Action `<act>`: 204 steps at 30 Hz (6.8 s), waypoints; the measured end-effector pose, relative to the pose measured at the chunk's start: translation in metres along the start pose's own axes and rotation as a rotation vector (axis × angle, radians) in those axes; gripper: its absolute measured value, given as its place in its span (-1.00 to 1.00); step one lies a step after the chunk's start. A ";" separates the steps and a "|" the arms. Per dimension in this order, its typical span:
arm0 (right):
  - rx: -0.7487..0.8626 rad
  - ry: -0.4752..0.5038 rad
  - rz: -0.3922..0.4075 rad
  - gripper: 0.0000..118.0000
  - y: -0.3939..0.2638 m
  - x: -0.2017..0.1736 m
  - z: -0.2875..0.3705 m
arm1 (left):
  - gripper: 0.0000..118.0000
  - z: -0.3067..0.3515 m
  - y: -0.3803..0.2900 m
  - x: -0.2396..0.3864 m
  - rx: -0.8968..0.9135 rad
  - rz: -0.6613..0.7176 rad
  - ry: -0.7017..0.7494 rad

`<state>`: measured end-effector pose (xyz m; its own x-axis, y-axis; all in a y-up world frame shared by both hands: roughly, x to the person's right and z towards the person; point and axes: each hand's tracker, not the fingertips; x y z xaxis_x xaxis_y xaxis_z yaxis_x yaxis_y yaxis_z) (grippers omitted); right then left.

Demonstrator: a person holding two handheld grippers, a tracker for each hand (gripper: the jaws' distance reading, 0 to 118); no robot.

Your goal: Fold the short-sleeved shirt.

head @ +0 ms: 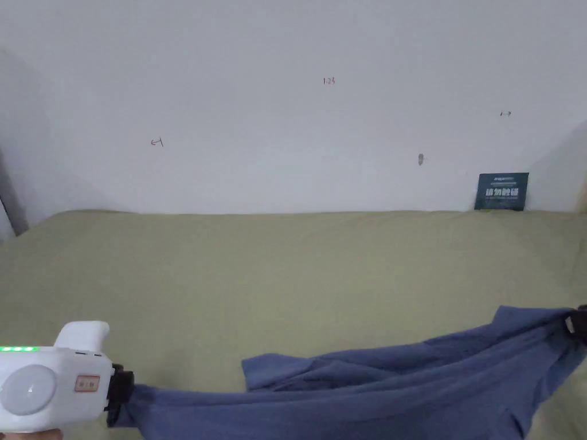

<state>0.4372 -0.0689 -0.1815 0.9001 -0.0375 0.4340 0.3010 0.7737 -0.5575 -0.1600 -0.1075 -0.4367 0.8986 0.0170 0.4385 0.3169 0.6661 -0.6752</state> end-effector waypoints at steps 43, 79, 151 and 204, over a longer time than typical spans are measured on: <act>0.326 -0.162 -0.037 -0.85 0.269 -0.026 -0.007 | -0.93 0.010 0.304 0.028 0.384 0.005 0.224; -0.079 -0.049 -0.169 -0.85 -0.192 -0.007 0.057 | -0.93 -0.028 -0.087 -0.008 -0.025 0.047 0.038; 0.232 0.059 0.078 -0.98 -0.197 -0.221 0.070 | -0.04 -0.107 -0.127 -0.026 -0.254 0.006 0.042; -0.344 0.118 0.202 0.18 0.006 -0.109 -0.271 | -0.94 -0.114 -0.132 -0.022 -0.209 0.117 -0.007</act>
<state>0.4259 -0.2320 -0.4242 0.9758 0.0061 0.2187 0.1841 0.5170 -0.8360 -0.1866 -0.2806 -0.4249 0.9312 0.0906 0.3532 0.2669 0.4906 -0.8295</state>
